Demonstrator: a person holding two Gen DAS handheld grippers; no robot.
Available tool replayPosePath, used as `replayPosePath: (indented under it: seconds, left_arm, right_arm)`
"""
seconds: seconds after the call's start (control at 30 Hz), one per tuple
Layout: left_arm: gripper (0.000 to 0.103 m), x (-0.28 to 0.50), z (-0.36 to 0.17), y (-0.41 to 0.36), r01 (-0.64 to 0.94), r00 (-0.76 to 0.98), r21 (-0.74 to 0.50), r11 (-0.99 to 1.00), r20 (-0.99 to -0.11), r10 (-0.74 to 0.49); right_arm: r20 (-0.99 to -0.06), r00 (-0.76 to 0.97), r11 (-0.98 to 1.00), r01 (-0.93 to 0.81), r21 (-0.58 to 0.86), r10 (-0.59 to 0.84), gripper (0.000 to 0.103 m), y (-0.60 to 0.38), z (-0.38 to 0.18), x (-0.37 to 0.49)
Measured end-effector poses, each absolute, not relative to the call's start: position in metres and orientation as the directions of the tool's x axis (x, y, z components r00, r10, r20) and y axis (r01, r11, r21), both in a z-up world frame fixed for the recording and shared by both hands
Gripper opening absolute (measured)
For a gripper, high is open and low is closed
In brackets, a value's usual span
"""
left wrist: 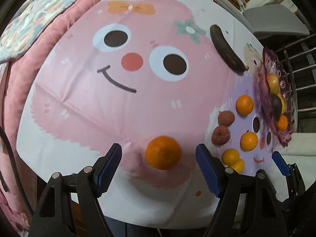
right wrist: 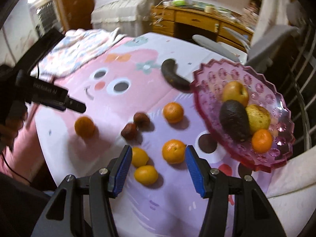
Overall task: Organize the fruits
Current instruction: 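Move the left tool to an orange while the right tool moves to a yellow citrus, then grasp the orange with the left tool while the right tool grasps the yellow citrus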
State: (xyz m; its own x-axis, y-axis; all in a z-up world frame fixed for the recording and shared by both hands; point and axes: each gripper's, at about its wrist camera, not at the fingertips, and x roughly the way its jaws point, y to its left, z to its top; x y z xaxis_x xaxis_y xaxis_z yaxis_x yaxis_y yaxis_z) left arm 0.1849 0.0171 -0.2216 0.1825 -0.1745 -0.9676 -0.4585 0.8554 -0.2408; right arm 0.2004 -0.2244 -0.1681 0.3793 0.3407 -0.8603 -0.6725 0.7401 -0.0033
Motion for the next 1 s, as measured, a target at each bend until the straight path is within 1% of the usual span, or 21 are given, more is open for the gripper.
replayPosePath:
  seconds: [0.13,0.5,0.6,0.77,0.83,0.9,1.0]
  left_arm:
    - [0.076,0.18,-0.233,0.015,-0.457,0.162,-0.241,0.856,-0.969,-0.186]
    - [0.076,0.18,-0.256,0.005,-0.444,0.112,-0.217,0.869,-0.976,-0.186]
    - [0.071,0.181,-0.26,0.005,-0.439,0.098,-0.207,0.874,-0.978,-0.183]
    - [0.067,0.184,-0.263,0.001,-0.426,0.092,-0.207,0.881,-0.978,-0.185]
    - [0.064,0.186,-0.263,0.0,-0.416,0.095,-0.208,0.885,-0.978,-0.185]
    - [0.061,0.189,-0.263,-0.002,-0.402,0.095,-0.206,0.892,-0.979,-0.183]
    - [0.057,0.192,-0.263,-0.004,-0.389,0.103,-0.206,0.898,-0.978,-0.18]
  right_arm:
    - [-0.877,0.368,0.689,-0.722,-0.06,0.309,0.056,-0.216,-0.183,0.187]
    - [-0.915,0.304,0.671,-0.74,-0.052,0.264,0.056,-0.214,-0.215,0.176]
    - [-0.92,0.299,0.675,-0.736,-0.054,0.253,0.056,-0.213,-0.222,0.177]
    - [-0.925,0.293,0.677,-0.734,-0.055,0.242,0.056,-0.211,-0.228,0.179]
    - [-0.925,0.292,0.677,-0.734,-0.055,0.242,0.054,-0.209,-0.23,0.18]
    - [-0.926,0.29,0.678,-0.733,-0.054,0.241,0.051,-0.208,-0.231,0.18]
    - [-0.926,0.29,0.682,-0.729,-0.052,0.24,0.049,-0.207,-0.233,0.181]
